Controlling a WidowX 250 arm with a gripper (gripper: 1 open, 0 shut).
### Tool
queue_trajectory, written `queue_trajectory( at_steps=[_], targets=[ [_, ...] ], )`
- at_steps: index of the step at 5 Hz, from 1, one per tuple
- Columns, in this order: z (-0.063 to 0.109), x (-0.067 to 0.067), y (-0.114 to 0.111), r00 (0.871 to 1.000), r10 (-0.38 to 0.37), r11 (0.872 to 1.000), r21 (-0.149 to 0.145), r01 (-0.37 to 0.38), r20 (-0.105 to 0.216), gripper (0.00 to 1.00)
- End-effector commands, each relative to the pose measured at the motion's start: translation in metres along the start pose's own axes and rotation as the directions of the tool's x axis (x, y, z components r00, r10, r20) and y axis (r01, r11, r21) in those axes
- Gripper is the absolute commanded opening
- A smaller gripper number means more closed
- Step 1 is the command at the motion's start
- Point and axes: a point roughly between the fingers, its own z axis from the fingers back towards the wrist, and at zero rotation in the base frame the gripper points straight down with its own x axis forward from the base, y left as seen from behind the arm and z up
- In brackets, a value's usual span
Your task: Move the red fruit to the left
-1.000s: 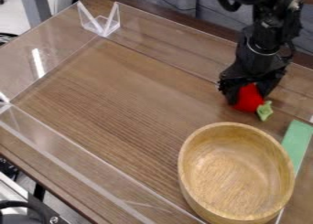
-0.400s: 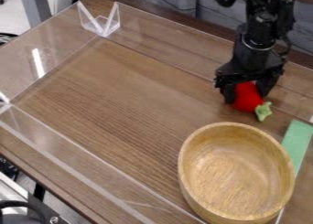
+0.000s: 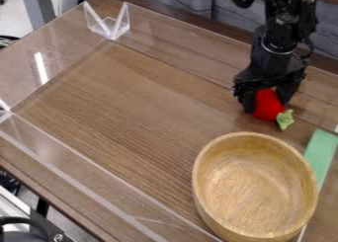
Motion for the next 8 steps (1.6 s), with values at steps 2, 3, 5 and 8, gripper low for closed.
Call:
queue_trajectory(
  at_steps=[2,3,5,8],
  targets=[
    [0.009,-0.001,-0.005,0.999,0.044,0.999,-0.027,-0.044,0.012,1.0],
    [0.025,0.002,-0.006,0.999,0.038,0.999,-0.027,-0.038,-0.003,1.0],
    [0.031,0.016,-0.001,0.999,0.036,0.998,-0.043,-0.038,-0.033,0.0],
    [0.056,0.033,0.019,0.976,0.175,0.977,-0.097,-0.188,-0.133,0.0]
  ],
)
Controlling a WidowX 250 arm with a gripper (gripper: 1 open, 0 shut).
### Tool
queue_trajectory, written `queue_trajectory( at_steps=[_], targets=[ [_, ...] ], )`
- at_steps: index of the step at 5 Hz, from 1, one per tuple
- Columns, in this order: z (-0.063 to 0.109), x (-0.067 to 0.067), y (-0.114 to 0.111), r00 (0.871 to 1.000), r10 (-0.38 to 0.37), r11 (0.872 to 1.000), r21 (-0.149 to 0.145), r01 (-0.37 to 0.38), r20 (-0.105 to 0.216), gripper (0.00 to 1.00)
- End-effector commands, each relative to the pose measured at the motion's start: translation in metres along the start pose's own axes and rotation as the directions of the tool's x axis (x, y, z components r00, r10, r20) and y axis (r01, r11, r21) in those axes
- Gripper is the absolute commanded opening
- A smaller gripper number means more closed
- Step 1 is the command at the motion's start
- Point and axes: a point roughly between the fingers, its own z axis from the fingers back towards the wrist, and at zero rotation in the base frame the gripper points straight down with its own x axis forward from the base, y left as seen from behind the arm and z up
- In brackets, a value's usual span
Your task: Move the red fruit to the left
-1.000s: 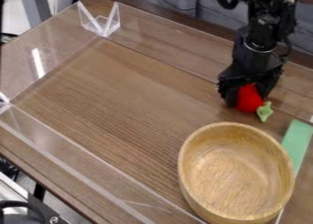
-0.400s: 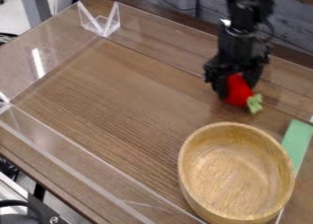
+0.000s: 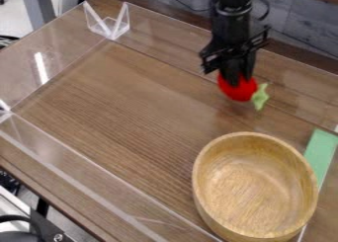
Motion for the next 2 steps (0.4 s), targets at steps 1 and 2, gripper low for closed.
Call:
queue_trajectory(
  at_steps=[1,2],
  targets=[
    [0.0269,0.0039,-0.0139,1.0,0.027,0.998,-0.061,-0.027,0.001,0.0],
    [0.026,0.0075,-0.0129,0.998,0.062,0.996,-0.065,-0.063,-0.014,0.0]
  ],
)
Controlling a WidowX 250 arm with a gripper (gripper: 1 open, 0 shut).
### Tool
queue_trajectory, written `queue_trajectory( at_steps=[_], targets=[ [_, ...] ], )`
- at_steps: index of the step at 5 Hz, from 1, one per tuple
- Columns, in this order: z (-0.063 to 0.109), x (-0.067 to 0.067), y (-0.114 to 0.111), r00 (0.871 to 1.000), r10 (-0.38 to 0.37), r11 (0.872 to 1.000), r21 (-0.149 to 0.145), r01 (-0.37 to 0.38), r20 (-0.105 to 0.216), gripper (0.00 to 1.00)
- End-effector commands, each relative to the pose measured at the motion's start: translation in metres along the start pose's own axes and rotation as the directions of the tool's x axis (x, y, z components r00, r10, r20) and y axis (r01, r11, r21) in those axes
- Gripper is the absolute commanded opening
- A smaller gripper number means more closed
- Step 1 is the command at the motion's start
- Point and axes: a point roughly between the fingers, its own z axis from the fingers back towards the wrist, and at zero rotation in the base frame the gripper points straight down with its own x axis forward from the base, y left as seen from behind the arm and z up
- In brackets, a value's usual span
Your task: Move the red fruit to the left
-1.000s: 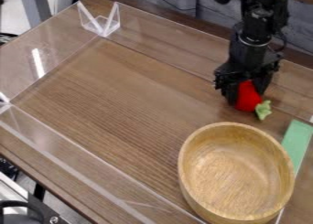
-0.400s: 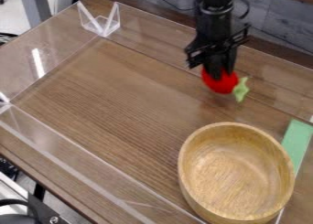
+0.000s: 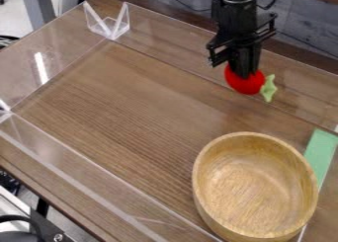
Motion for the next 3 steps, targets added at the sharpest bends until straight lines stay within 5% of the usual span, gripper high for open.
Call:
queue_trajectory(
  at_steps=[1,3],
  targets=[
    [0.015,0.007,-0.009,0.999,0.033,0.998,-0.058,-0.032,0.01,0.0],
    [0.027,0.019,-0.004,0.978,0.208,0.976,-0.073,-0.207,0.009,0.0]
  ],
)
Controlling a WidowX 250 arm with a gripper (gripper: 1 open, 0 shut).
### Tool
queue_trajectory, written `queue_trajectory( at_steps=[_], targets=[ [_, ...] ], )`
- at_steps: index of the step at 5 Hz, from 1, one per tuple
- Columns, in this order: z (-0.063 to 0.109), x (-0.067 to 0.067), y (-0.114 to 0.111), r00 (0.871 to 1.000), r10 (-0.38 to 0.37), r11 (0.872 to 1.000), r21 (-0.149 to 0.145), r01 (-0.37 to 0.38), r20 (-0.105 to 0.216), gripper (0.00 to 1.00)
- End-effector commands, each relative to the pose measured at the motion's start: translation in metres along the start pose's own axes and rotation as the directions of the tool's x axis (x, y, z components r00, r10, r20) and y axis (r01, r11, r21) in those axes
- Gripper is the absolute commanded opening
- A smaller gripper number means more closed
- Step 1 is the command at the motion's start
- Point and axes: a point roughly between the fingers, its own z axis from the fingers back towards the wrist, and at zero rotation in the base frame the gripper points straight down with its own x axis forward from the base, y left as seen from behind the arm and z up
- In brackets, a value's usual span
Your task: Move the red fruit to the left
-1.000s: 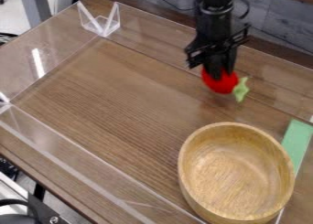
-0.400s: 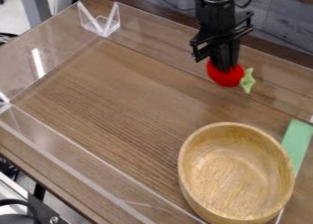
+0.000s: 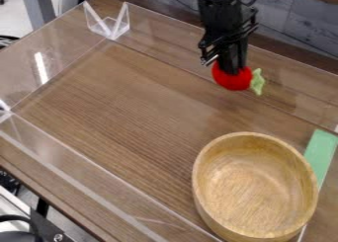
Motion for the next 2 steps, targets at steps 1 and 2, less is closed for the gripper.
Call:
queue_trajectory(
  at_steps=[1,2],
  targets=[
    [0.027,0.002,-0.014,0.997,0.067,0.994,-0.087,-0.065,0.025,0.0],
    [0.034,-0.016,-0.014,0.999,0.049,0.996,-0.077,-0.047,0.016,0.0]
  ],
)
